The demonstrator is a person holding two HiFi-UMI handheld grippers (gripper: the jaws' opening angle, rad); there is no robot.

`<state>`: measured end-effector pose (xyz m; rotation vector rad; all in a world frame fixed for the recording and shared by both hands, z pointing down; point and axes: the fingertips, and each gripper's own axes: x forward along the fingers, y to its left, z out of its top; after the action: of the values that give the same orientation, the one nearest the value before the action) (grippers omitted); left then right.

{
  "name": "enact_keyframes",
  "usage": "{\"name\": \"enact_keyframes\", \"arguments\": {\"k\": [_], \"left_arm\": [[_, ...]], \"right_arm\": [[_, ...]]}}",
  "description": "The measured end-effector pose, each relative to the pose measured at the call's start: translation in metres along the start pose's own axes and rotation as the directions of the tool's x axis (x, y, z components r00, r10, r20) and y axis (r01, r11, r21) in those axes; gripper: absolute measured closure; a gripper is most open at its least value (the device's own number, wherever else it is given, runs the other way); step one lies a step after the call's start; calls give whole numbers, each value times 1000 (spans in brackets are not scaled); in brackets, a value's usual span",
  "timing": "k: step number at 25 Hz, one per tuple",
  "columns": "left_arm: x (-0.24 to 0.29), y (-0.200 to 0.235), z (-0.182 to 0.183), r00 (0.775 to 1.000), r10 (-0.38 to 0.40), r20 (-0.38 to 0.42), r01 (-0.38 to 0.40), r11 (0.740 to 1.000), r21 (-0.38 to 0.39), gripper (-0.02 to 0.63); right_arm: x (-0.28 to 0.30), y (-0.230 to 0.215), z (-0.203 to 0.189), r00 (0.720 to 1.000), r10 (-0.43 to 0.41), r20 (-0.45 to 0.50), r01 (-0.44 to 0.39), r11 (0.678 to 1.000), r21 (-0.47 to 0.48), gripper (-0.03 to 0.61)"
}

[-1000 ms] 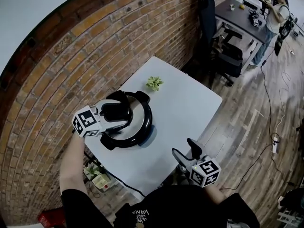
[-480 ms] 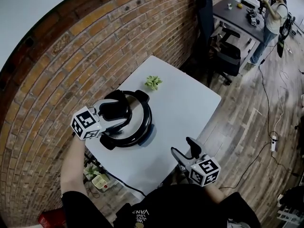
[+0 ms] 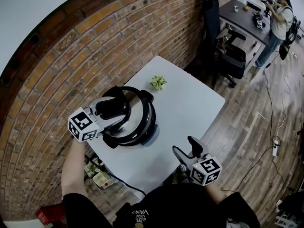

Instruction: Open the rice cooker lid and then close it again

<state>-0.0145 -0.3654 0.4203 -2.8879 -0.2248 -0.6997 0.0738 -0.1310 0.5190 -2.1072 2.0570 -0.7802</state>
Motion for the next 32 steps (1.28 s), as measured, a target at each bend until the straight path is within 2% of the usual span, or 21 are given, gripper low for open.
{"name": "enact_keyframes", "arguments": {"k": [6,10,13,16,20,26,30,32], "left_arm": [[-28,15,22,987,127,99,-122,991,-59,328],[-55,21,31,954,237,183,-208,964,-167,328],[-77,20,29,919,319,234,-259,932,-254,328],[-100,18,21,869,412,275,-300,880,-368,328],[-130,12,5,782,539,312,-338,789,-514,329],[-171,-19,-29,671,681,293,-400,665,-630,330],[-193,-39,-55,589,762,271,-414,572,-708,330],[-199,-50,-65,558,787,261,-409,535,-739,330]], "right_arm": [[9,11,5,999,39,0,-39,999,-10,255],[11,16,6,998,59,-3,-59,998,-18,256],[13,19,8,997,73,-2,-73,997,-21,256],[17,23,10,995,96,-4,-96,995,-23,256],[22,30,14,992,125,-7,-125,992,-31,256],[29,41,17,985,171,-22,-172,984,-47,256],[35,52,17,978,204,-37,-206,977,-58,256],[37,57,17,975,218,-43,-220,974,-61,256]]}}
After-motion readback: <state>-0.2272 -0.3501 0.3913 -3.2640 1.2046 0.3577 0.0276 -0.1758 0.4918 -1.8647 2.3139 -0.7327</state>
